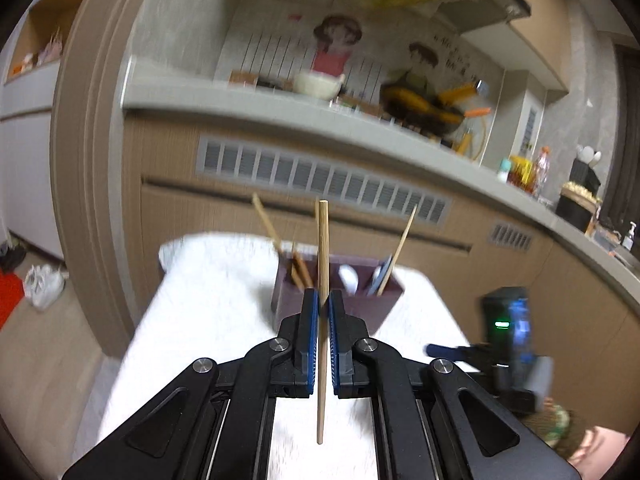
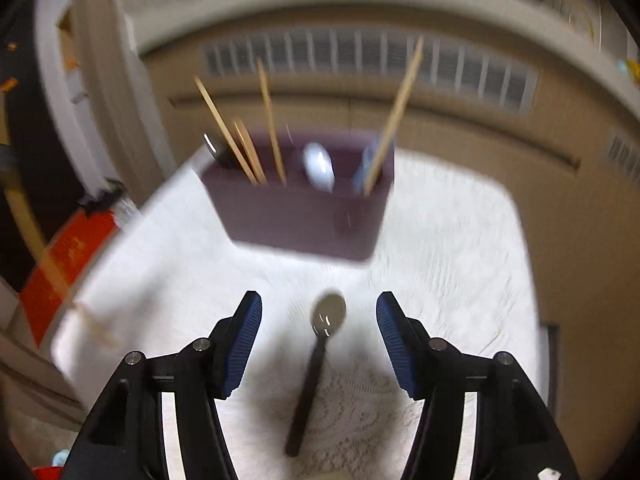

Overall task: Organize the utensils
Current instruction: 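Raise the chopstick and grey spoon upright above the purple caddy with both tools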

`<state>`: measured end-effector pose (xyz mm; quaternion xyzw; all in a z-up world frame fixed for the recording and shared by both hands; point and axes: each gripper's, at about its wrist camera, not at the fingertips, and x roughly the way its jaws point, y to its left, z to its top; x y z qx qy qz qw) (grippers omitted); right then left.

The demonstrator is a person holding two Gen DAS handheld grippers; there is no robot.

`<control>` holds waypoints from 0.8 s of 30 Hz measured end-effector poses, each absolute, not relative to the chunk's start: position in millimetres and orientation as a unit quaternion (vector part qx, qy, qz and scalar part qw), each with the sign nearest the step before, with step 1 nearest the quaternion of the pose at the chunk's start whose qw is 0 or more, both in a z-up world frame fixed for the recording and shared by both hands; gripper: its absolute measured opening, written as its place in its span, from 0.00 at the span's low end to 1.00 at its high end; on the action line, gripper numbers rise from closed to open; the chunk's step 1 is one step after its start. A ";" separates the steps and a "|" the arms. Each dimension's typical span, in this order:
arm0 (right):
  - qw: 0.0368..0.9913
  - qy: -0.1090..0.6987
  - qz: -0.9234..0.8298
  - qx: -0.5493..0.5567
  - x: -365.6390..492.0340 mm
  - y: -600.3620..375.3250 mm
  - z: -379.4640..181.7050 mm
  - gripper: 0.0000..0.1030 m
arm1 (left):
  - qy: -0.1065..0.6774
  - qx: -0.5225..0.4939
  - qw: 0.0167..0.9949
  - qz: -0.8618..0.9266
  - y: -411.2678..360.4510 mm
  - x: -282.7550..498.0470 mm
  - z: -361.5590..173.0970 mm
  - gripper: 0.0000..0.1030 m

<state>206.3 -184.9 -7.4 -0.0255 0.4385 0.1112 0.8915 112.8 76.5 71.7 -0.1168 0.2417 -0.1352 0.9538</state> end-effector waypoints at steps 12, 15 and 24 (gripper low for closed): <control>0.862 0.497 0.088 -0.058 249.3 -155.2 -82.3 0.28 | 0.298 -0.135 0.935 -0.134 82.7 117.3 24.0 0.05; 0.857 0.502 0.107 -0.048 243.8 -153.2 -75.4 0.28 | 0.299 -0.136 0.935 -0.135 80.7 115.4 23.3 0.05; 0.902 0.413 0.127 -0.027 176.5 -176.8 -10.3 0.28 | 0.298 -0.131 0.935 -0.143 73.6 107.1 28.6 0.05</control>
